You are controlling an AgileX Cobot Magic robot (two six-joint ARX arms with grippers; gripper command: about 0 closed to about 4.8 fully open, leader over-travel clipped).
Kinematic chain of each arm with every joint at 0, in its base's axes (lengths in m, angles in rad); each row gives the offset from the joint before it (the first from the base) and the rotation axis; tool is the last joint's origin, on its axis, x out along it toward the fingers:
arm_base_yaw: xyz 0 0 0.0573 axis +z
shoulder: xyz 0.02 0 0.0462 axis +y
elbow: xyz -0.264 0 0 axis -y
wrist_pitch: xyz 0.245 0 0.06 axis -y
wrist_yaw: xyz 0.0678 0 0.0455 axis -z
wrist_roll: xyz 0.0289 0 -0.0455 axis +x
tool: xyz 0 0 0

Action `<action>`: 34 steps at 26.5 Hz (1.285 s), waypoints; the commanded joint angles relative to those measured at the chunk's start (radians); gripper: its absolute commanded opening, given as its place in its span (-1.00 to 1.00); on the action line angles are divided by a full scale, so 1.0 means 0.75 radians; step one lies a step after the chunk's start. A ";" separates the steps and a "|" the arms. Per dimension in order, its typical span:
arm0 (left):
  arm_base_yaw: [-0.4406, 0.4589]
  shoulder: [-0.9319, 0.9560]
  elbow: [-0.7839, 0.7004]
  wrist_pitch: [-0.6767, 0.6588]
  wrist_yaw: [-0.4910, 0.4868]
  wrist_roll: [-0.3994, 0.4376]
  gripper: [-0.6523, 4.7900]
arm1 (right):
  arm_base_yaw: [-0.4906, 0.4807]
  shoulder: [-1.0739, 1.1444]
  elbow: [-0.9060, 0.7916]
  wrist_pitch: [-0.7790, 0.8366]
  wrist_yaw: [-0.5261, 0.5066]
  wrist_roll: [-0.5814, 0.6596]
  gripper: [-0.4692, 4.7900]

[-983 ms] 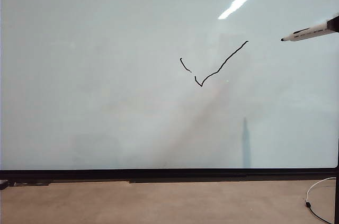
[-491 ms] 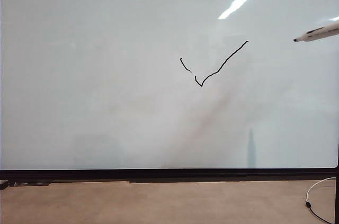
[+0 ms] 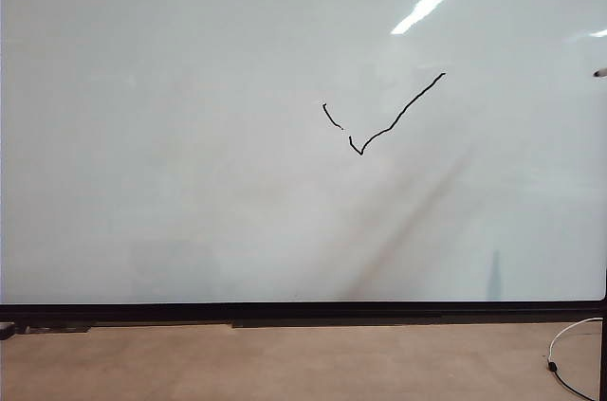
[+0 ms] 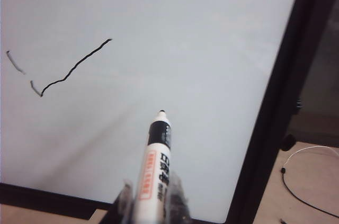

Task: Pick up the pen on the shelf to the right of the whiteboard and draw a check mark.

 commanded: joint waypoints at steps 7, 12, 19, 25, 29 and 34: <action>0.000 0.001 0.004 0.017 0.001 0.006 -0.78 | -0.126 0.007 0.005 0.026 0.050 0.041 -0.84; 0.000 0.001 0.004 0.017 0.000 0.006 -0.78 | -0.186 0.008 0.005 0.059 0.089 0.040 -0.84; 0.000 0.001 0.004 0.017 0.001 0.006 -0.78 | -0.187 0.008 0.005 0.085 0.051 0.055 -0.84; 0.000 0.001 0.004 0.017 0.001 0.006 -0.78 | -0.187 0.008 0.005 0.084 0.033 0.055 -0.84; 0.000 0.001 0.004 0.017 0.001 0.006 -0.78 | -0.187 0.008 0.005 0.084 0.033 0.055 -0.84; 0.000 0.001 0.004 0.017 0.001 0.006 -0.78 | -0.187 0.008 0.005 0.084 0.033 0.055 -0.84</action>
